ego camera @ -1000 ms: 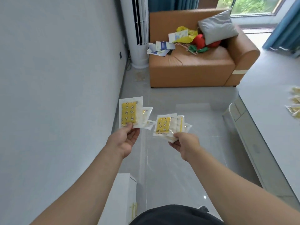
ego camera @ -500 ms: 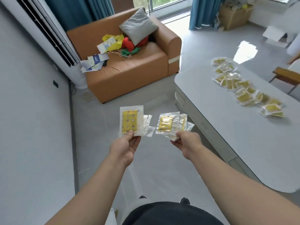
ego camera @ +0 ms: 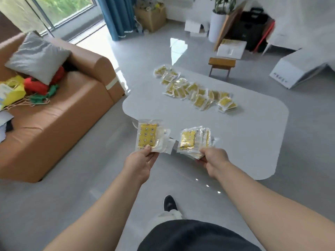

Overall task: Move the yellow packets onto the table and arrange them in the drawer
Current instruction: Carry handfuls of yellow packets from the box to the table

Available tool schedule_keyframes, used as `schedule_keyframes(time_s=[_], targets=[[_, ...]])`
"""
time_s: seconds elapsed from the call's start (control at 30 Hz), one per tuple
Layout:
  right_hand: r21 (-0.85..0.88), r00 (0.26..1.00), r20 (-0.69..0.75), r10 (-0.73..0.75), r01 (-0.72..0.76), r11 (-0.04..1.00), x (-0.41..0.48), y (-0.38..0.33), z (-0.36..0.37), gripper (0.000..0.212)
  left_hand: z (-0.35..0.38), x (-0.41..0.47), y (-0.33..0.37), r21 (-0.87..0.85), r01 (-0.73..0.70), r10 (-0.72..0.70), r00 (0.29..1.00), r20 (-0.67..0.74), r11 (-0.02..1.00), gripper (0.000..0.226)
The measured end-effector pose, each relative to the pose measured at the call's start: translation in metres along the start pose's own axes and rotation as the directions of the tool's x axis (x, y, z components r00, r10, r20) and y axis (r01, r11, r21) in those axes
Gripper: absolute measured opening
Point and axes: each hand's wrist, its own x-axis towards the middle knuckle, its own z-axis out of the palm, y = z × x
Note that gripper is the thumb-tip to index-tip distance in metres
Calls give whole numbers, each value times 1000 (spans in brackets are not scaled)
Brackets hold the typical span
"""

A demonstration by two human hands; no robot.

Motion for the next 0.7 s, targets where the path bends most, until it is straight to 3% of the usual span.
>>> schedule_keyframes(time_s=[0.33, 0.7], targets=[[270, 956, -285, 66, 14, 963, 47, -53, -30, 7, 124, 83, 16, 323, 95, -151, 977, 151, 941, 10], [405, 910, -358, 209, -51, 913, 157, -110, -79, 16, 258, 158, -27, 444, 193, -255, 963, 85, 875, 20]])
